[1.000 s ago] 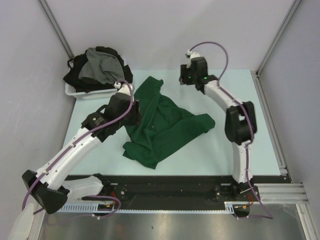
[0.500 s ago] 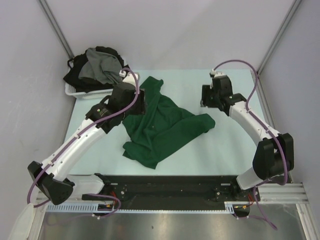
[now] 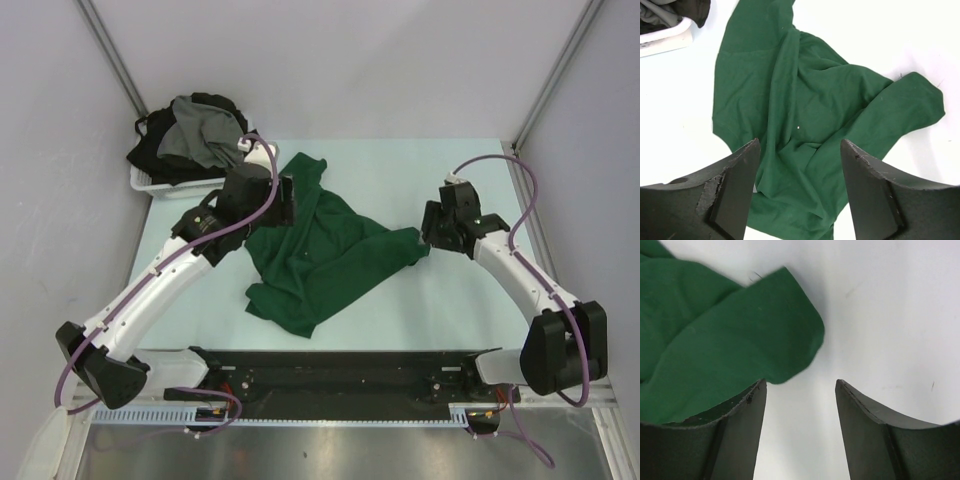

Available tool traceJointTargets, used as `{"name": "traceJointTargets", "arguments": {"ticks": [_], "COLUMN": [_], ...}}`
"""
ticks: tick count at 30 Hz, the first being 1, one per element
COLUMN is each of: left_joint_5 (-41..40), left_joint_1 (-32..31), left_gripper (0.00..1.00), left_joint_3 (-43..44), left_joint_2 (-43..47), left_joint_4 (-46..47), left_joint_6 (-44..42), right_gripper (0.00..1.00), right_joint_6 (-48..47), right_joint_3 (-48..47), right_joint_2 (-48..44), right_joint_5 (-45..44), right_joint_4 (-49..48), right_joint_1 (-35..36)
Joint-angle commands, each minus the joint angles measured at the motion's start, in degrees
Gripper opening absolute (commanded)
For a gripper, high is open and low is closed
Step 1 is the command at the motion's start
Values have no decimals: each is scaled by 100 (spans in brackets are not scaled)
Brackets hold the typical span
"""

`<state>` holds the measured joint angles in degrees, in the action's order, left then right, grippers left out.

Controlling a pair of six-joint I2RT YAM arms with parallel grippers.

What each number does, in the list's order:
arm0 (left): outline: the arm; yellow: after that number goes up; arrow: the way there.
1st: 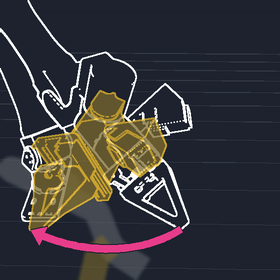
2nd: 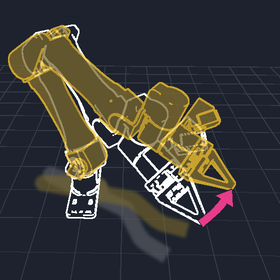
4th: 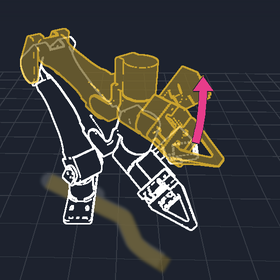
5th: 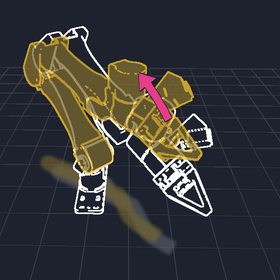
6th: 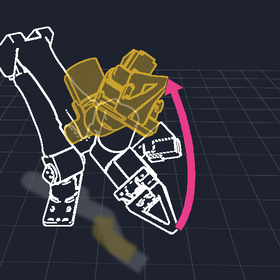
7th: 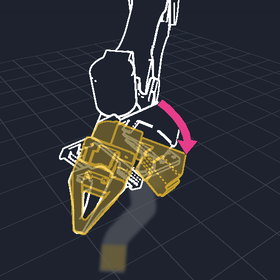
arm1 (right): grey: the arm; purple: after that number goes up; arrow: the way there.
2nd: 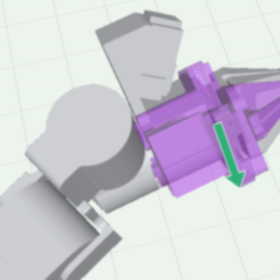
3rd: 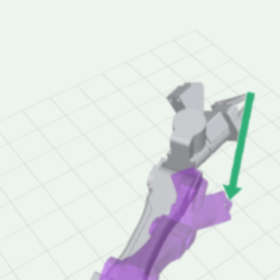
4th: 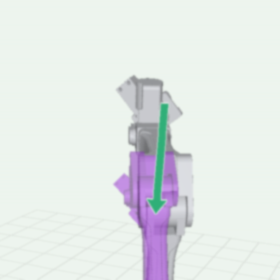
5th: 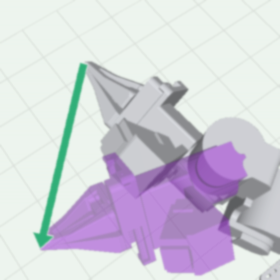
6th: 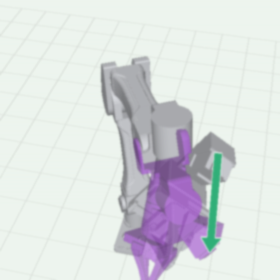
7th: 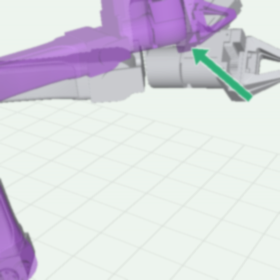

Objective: Fold and stack the t-shirts
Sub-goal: Flatten out the tshirt

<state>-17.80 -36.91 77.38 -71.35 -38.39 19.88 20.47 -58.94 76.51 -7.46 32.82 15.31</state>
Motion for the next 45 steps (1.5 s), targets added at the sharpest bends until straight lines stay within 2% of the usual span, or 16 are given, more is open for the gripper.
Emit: {"name": "traceJointTargets", "arguments": {"ticks": [1, 9, 21, 33, 45], "left_joint_5": [119, 400, 488, 313, 321], "left_joint_1": [-27, -27, -36, -36, -36], "left_gripper": [72, 74, 75, 76, 77], "left_joint_3": [154, 75, 181, 215, 321], "left_joint_2": [139, 201, 323, 499, 368], "left_joint_4": [183, 385, 192, -28, -133], "left_joint_6": [-10, 60, 104, 42, 77], "right_gripper": [63, 63, 64, 64, 62], "right_joint_6": [414, 660, 809, 941, 889], "right_joint_3": [303, 927, 1525, 1684, 1622], "right_joint_2": [-224, -225, 92, 733, 1155], "right_joint_5": [-115, 438, 1783, 2073, 2240], "right_joint_4": [278, -21, -1663, -2613, -3158], "right_joint_1": [-142, -555, -1012, -1118, -1118]}}
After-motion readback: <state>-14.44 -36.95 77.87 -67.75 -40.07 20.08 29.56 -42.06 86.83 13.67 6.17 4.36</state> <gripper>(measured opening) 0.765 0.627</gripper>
